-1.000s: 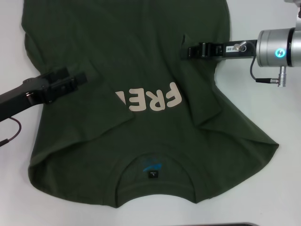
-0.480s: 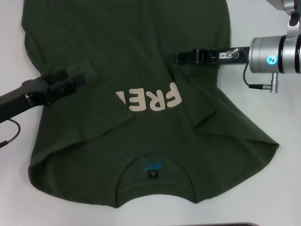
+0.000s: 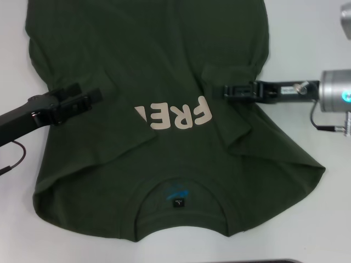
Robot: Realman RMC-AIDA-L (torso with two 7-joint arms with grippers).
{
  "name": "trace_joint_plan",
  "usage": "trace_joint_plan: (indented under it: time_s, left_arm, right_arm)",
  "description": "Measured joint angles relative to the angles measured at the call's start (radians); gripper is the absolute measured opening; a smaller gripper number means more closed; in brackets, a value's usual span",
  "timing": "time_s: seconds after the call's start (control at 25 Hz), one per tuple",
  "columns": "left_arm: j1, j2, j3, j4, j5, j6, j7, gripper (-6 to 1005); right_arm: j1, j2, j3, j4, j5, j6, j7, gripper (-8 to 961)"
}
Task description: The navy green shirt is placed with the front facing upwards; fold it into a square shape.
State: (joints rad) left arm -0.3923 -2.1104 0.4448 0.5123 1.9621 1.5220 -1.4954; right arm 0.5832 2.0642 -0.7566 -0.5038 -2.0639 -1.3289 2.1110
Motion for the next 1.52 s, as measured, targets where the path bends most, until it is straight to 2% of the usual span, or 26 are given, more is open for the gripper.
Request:
trace_joint_plan:
  time_s: [0.32, 1.12, 1.36, 1.52]
  left_arm:
    - [-0.003, -0.007, 0.001, -0.001, 0.001, 0.0, 0.001, 887]
    - [-0.001, -0.008, 0.002, -0.002, 0.001, 0.0, 0.004, 888]
    - [0.0, -0.006, 0.001, -0.002, 0.001, 0.0, 0.005, 888]
    - [0.0, -0.005, -0.002, -0.002, 0.001, 0.0, 0.005, 887]
  right_arm:
    - [-0.046, 0.0, 0.005, -0.012, 0.003, 0.001, 0.001, 760]
    - [0.0, 0.023, -0.035, 0.0, 0.004, 0.014, -0.009, 756]
    - [0.044, 0.031, -0.064, 0.025, 0.041, -0.061, -0.027, 755]
    - [0.029, 0.026, -0.062, 0.021, 0.121, -0.131, -0.061, 754]
